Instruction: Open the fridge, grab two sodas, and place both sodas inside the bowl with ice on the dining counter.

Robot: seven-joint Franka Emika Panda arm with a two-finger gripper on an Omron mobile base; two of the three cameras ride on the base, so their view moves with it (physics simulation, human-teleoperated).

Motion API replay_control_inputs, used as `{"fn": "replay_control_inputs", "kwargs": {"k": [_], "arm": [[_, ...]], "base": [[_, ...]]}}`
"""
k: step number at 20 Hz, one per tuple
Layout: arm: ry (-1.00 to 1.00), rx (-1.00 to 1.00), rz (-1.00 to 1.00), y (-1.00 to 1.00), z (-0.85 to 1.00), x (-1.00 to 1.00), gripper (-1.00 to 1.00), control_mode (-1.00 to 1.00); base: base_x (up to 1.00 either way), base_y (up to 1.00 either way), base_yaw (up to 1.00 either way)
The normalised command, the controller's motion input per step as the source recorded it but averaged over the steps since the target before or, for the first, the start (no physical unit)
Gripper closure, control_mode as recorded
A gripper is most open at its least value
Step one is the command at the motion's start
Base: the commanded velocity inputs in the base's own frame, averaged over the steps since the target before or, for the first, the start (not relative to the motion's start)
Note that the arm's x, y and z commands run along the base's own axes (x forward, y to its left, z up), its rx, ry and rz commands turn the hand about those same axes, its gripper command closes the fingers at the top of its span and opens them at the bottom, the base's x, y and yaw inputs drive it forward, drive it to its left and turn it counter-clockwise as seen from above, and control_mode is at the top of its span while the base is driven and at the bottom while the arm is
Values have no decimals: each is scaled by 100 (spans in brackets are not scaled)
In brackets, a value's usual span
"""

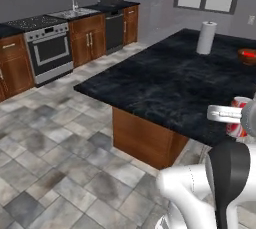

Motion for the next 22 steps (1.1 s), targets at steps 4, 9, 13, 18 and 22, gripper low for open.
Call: {"fn": "replay_control_inputs", "kwargs": {"k": [4, 9, 13, 18, 22], "arm": [[0, 0, 0, 0, 0, 0, 100, 100], [0, 0, 0, 0, 0, 0, 100, 100], [0, 0, 0, 0, 0, 0, 100, 100], [0, 0, 0, 0, 0, 0, 100, 100], [0, 0, 0, 0, 0, 0, 100, 100]], "base": [[0, -100, -1], [0, -100, -1], [0, -100, 0], [12, -100, 0], [19, -100, 0]]}}
